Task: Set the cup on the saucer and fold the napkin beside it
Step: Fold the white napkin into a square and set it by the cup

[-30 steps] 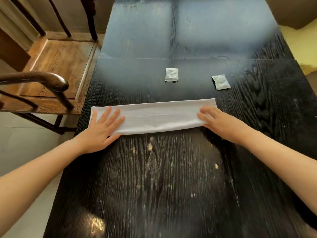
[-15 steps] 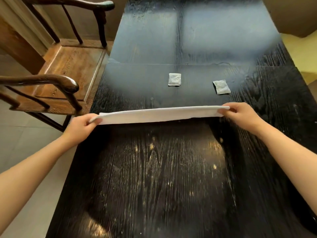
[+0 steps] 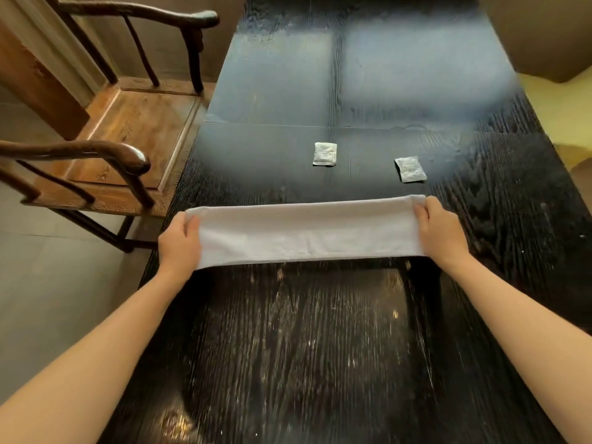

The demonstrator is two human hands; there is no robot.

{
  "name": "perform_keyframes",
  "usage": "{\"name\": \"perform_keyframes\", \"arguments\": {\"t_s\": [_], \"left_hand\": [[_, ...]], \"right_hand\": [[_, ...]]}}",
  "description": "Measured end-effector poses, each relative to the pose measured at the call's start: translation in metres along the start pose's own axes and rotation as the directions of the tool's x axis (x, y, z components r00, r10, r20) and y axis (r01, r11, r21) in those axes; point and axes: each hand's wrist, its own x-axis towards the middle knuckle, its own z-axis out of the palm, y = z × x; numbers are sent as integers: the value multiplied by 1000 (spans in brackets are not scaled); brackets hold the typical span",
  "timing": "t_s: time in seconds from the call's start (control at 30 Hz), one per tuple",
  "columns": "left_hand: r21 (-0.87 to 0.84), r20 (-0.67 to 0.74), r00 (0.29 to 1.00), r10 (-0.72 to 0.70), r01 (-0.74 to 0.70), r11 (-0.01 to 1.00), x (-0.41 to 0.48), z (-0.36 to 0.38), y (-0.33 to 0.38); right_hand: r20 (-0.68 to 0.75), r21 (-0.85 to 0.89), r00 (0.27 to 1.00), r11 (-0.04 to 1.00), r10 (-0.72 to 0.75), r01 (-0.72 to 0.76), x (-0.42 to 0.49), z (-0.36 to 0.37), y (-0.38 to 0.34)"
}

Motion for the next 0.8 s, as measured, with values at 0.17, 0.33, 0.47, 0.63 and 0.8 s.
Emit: {"name": "perform_keyframes", "arguments": {"t_s": [0.17, 0.33, 0.47, 0.63, 0.8], "left_hand": [[39, 26, 1000, 16, -17, 999, -6, 9, -5], [256, 46, 998, 45, -56, 965, -10, 12, 1], [427, 28, 1000, 9, -20, 904, -21, 10, 7], [584, 144, 950, 278, -308, 751, -37, 32, 36], [408, 481, 803, 351, -559, 722, -76, 91, 62]], "right_hand": [[31, -195, 999, 980, -33, 38, -5, 5, 8], [-12, -262, 1000, 965, 12, -15, -10, 7, 1], [-30, -20, 983, 983, 180, -180, -13, 3, 0], [136, 556, 913, 733, 385, -392, -17, -7, 0], [329, 915, 893, 131, 308, -382, -45, -2, -4]]}}
